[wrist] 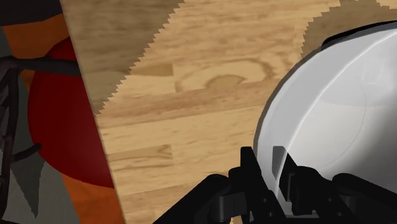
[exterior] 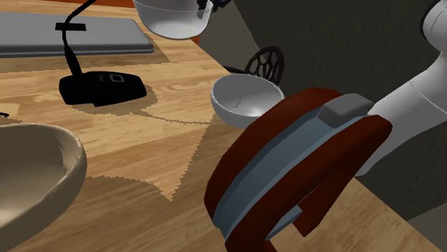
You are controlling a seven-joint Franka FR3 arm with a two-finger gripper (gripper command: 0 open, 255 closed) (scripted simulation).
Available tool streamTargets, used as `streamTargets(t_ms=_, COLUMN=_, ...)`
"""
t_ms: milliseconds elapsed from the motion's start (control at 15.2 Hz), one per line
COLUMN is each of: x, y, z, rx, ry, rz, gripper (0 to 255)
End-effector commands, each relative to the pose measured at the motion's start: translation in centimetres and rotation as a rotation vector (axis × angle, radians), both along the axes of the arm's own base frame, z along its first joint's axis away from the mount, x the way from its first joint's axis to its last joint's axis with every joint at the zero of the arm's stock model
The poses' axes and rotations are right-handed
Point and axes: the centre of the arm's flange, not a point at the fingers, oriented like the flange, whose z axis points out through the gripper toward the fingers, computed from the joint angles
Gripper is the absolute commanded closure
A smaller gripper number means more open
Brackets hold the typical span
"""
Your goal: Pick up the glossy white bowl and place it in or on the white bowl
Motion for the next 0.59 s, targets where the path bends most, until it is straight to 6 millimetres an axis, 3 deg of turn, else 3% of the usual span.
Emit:
streamTargets(t_ms=0, x=-0.1, y=0.1, z=1.1, rx=0.0, ry=0.0, rz=0.0, gripper=255)
streamTargets(t_ms=66, x=-0.1, y=0.1, z=1.4, rx=0.0, ry=0.0, rz=0.0, gripper=255)
streamTargets(t_ms=528, x=-9.3, y=-1.1, z=1.9, rx=0.0, ry=0.0, rz=0.0, gripper=255)
